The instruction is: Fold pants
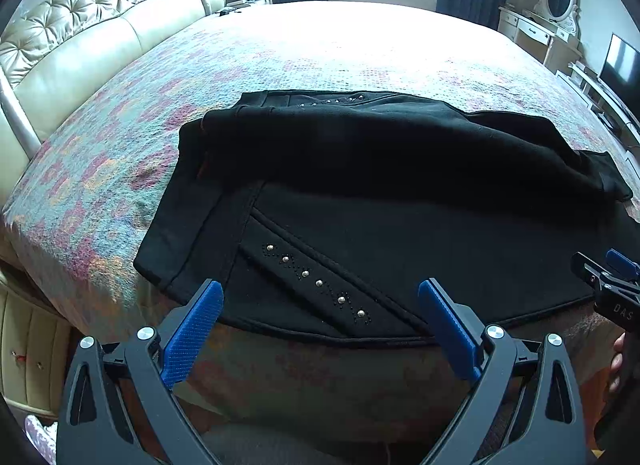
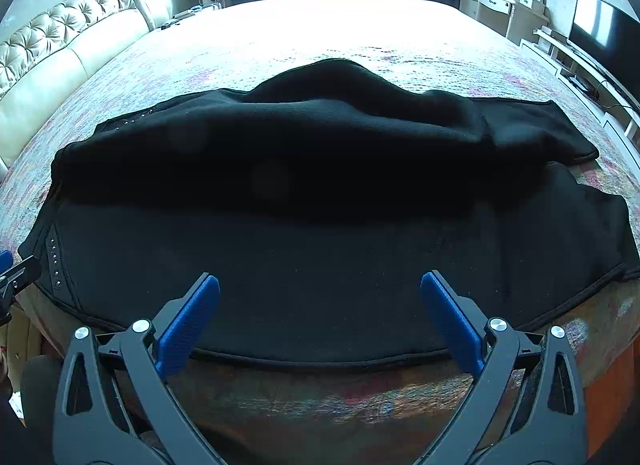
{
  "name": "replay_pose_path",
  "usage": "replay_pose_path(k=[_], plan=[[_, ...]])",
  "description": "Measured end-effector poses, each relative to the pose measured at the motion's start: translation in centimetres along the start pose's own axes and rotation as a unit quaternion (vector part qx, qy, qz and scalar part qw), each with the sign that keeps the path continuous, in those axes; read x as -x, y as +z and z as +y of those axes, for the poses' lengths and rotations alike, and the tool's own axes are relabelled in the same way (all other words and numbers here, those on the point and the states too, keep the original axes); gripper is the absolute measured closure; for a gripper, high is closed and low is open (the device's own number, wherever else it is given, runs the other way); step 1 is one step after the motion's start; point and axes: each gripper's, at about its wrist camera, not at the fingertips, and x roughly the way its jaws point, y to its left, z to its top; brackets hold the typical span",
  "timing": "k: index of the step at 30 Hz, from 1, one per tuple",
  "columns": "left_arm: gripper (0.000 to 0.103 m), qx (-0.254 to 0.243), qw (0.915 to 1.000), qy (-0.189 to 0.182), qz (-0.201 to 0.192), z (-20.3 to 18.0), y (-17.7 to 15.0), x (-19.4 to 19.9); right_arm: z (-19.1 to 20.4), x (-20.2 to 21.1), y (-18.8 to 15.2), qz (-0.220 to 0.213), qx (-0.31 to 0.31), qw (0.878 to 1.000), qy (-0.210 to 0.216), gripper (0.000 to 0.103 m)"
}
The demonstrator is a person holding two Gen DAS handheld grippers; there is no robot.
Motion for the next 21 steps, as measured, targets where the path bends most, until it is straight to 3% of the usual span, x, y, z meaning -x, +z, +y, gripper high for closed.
replay_pose_path(k=[21], plan=[[0.006,0.0,1.0,-0.001,0.004,0.05,-0.08,-0.11,0.31,-0.41,-0.19,0.007,0.001,1.0,0.003,0.002]])
